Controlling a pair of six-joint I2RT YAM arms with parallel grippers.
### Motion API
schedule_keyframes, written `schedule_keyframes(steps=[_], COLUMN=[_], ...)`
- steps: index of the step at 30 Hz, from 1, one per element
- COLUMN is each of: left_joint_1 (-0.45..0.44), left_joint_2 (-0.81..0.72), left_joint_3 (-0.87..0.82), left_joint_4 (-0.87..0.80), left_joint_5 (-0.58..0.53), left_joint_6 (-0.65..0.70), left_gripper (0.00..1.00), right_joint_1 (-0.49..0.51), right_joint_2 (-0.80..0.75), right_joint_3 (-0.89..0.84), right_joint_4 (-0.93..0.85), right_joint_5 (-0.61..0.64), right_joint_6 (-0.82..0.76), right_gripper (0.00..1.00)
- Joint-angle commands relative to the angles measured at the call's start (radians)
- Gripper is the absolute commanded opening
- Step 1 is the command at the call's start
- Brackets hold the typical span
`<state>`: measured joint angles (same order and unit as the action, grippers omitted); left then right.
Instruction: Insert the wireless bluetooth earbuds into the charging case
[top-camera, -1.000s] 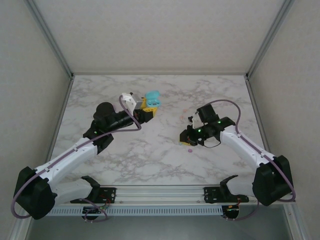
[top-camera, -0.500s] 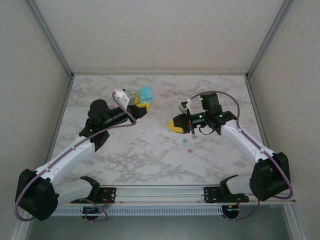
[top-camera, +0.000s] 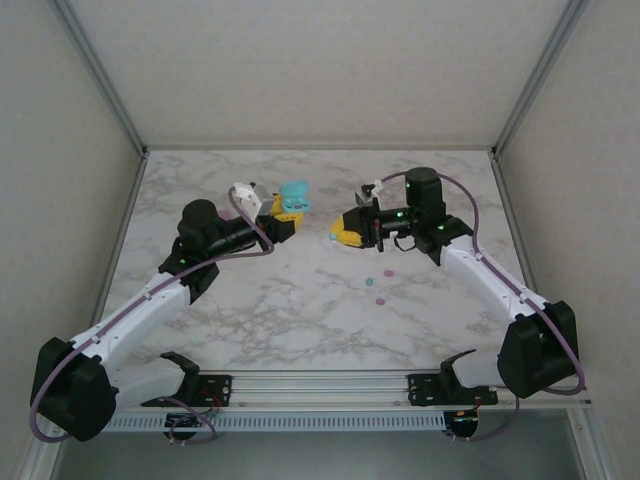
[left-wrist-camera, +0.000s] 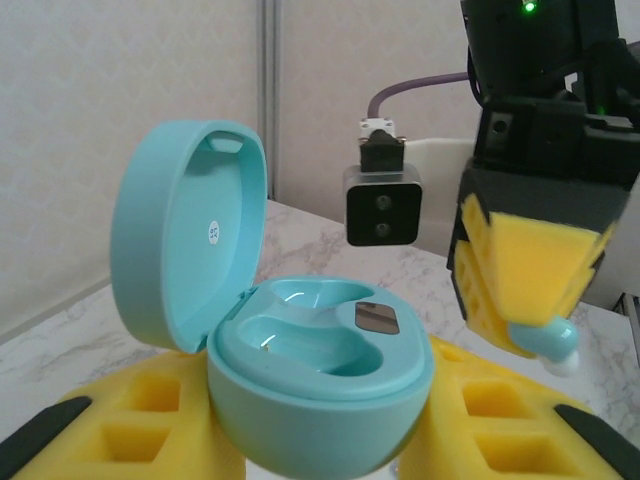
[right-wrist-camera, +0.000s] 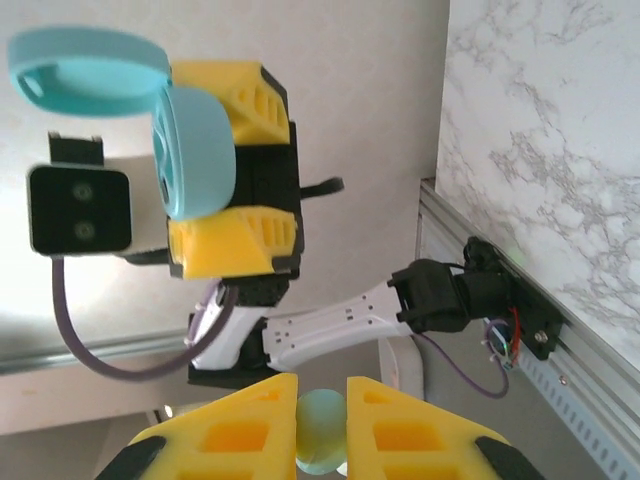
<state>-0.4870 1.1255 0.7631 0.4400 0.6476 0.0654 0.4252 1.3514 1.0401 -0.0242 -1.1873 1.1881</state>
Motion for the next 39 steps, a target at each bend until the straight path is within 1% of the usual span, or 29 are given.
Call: schedule_keyframes(steps=[1, 3, 5, 8, 11, 14, 19, 24, 28, 39], left_joint_1=[0.006, 0.001, -0.008, -0.027, -0.047, -0.063, -0.084, -0.097, -0.105, -0.114], left_joint_2=[-0.02, -0.023, -0.024, -0.021, -0.008, 0.012, 0.048, 0.07, 0.077, 0.082], left_joint_3=[-0.012, -0.016, -0.019, -0.024, -0.009, 0.01, 0.039, 0.052, 0.064, 0.078], left_joint_4=[0.001, 0.004, 0.01, 0.028, 0.021, 0.031, 0.03, 0.067, 0.066, 0.06], left_joint_5=[0.034, 0.037, 0.038, 0.045, 0.055, 0.072, 0.105, 0.107, 0.112, 0.123], left_joint_6=[0.02, 0.027, 0.034, 0.058, 0.079, 0.077, 0.073, 0.038, 0.031, 0.016], left_gripper=[0.22, 0.22, 0.22, 0.22, 0.22, 0.22, 0.22, 0.22, 0.22, 0.22], right_joint_1=[-0.002, 0.003, 0.011, 0.026, 0.042, 0.053, 0.062, 0.066, 0.067, 0.066], right_joint_2=[0.004, -0.007, -0.013, -0.027, -0.027, -0.02, -0.018, -0.022, -0.023, -0.034], right_joint_3=[0.041, 0.096, 0.14, 0.187, 0.212, 0.243, 0.257, 0.253, 0.251, 0.241], right_joint_4=[0.042, -0.079, -0.138, -0.166, -0.15, -0.182, -0.189, -0.201, -0.241, -0.203], right_joint_5=[0.049, 0.092, 0.111, 0.149, 0.163, 0.189, 0.207, 0.217, 0.243, 0.283], right_joint_6=[0.051, -0.064, -0.133, -0.227, -0.26, -0.303, -0.328, -0.347, -0.382, -0.381], right_gripper=[0.16, 0.16, 0.16, 0.16, 0.16, 0.16, 0.16, 0.16, 0.16, 0.16])
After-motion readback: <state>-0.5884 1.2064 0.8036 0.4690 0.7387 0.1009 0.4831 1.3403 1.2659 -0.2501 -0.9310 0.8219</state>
